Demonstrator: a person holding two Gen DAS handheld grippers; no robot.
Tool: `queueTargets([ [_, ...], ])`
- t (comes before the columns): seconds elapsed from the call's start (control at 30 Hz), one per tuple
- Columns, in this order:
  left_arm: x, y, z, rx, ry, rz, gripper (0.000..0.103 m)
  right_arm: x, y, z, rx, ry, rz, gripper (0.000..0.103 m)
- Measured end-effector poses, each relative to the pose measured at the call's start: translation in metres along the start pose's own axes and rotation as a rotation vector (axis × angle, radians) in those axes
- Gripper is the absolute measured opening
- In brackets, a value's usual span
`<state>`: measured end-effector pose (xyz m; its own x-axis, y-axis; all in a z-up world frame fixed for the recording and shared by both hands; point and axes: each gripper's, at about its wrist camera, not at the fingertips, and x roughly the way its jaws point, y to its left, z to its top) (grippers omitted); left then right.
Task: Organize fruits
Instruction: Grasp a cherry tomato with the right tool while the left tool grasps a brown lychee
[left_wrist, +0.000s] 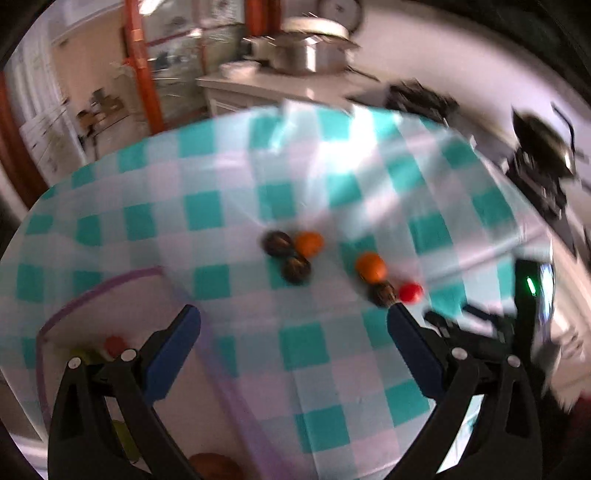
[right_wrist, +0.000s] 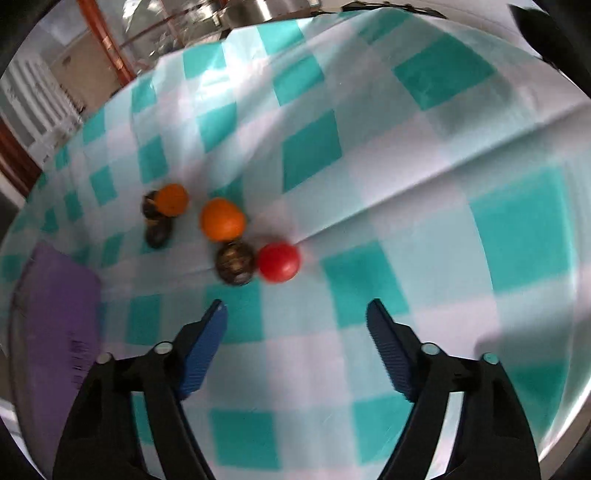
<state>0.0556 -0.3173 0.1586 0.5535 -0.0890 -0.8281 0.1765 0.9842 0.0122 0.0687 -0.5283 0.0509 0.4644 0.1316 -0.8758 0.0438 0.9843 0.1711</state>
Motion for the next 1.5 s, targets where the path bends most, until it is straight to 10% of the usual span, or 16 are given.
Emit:
queueTargets([
  [0.43, 0.048, -0.031, -0.039, 0.007, 0.201, 0.026, 0.101, 0.063, 0.045, 0.014, -0.583, -0.004, -0.035, 0.065],
  [0.57, 0.058, -0.036, -0.045, -0.003, 0.25, 0.023, 0.101, 0.067, 0.053, 0.016, -0.681, -0.016, 0.023, 0.045],
  [1.13, 0.167, -0.078, 0.0, -0.119, 0.286, 0.006, 0.1, 0.006, -0.028, -0.034, -0.285, -0.018, 0.093, 0.035],
  [1.3, 0.204, -0.095, 0.014, -0.104, 0.286, 0.023, 0.08, -0.012, -0.038, -0.056, -0.245, -0.014, 0.088, 0.035],
  [1.43, 0.195, -0.112, 0.011, -0.025, 0.233, 0.018, 0.041, -0.025, -0.045, -0.061, -0.203, -0.03, 0.068, 0.035],
  [1.5, 0.188, -0.115, 0.003, -0.011, 0.249, 0.003, 0.041, -0.029, -0.048, -0.063, -0.177, -0.034, 0.061, 0.035],
])
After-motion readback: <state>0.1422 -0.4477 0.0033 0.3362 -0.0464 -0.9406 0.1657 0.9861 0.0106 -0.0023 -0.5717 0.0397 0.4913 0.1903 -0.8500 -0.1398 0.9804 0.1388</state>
